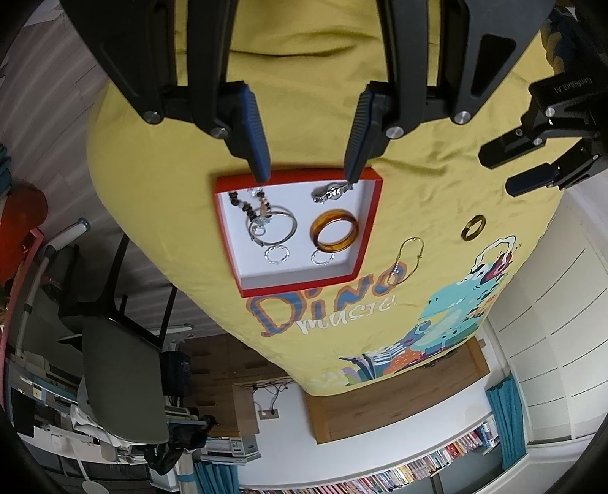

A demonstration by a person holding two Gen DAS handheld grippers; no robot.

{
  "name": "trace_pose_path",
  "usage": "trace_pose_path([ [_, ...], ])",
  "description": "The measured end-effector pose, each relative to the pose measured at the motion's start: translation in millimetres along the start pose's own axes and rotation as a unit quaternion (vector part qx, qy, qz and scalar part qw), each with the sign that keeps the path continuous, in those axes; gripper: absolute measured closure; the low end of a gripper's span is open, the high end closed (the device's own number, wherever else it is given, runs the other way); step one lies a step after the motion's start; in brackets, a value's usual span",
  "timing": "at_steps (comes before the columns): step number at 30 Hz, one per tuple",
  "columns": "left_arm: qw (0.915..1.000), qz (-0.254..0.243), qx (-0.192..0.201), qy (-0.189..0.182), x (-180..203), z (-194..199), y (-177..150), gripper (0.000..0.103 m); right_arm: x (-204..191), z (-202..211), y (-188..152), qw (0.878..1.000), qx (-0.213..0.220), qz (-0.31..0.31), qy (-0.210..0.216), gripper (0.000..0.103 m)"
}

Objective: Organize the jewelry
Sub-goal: 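Withdraw both open tools from the box back over the bed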

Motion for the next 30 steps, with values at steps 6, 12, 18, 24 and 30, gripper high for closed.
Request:
trace_pose_path([
  [6, 0.9995, 0.016, 0.008, 0.025, -22, 18, -10, 0.031, -12, 8, -12, 1.0, -0.007, 0.006, -0.001, 0.064],
  [12, 0.9983, 0.033, 0.023, 0.041, -42, 38, -19, 0.031, -28, 14, -21, 1.0, -0.013, 0.019, 0.0, 0.064],
  [18, 0.9958, 0.043, 0.044, 0.067, -62, 54, -23, 0.031, -49, 18, -27, 0.999, -0.018, 0.039, 0.006, 0.064],
  [24, 0.9946, 0.055, 0.05, 0.073, -76, 63, -28, 0.031, -67, 17, -29, 0.998, -0.021, 0.056, 0.013, 0.064],
  [30, 0.9928, 0.071, 0.05, 0.083, -93, 69, -34, 0.031, -78, 15, -30, 0.998, -0.026, 0.06, 0.019, 0.064],
])
Point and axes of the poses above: each gripper's, at about its wrist camera, not at the fingertips, and z roughly against the way its jaws point, x to its right, y to its top, the point moved 8 cm from there along -z, roughly the way its jaws point, and after that the axes turned 5 degrees about x, right-handed, at the moved point
